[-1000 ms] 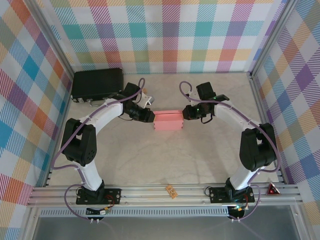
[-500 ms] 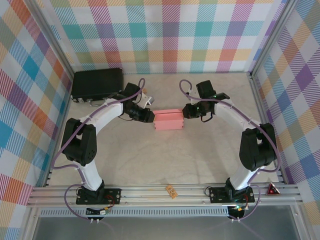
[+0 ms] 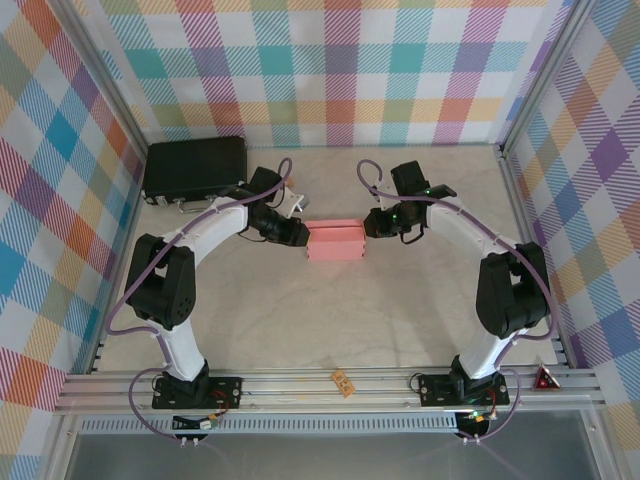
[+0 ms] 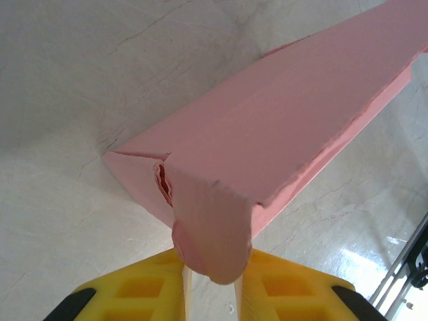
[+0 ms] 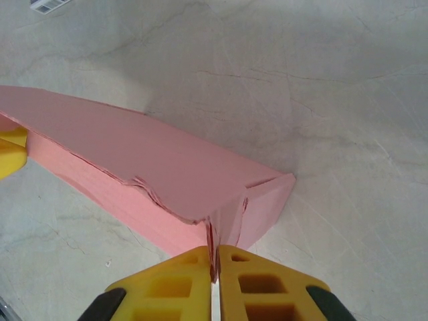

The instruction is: Fold the paper box

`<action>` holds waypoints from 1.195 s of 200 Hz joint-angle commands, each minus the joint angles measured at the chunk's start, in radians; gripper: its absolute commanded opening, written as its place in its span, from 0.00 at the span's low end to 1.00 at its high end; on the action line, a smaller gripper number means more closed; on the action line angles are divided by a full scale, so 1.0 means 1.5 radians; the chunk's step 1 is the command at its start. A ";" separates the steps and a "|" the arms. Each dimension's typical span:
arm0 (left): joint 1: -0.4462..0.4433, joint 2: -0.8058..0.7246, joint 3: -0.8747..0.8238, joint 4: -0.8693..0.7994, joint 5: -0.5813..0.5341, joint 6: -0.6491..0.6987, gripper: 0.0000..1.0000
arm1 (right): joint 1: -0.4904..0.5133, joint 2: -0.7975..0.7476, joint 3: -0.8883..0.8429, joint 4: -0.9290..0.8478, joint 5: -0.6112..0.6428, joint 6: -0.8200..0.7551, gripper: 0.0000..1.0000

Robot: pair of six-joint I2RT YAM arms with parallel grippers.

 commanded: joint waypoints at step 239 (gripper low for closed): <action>-0.017 0.014 0.019 -0.022 -0.014 0.007 0.23 | 0.011 0.043 0.056 -0.063 -0.056 0.005 0.12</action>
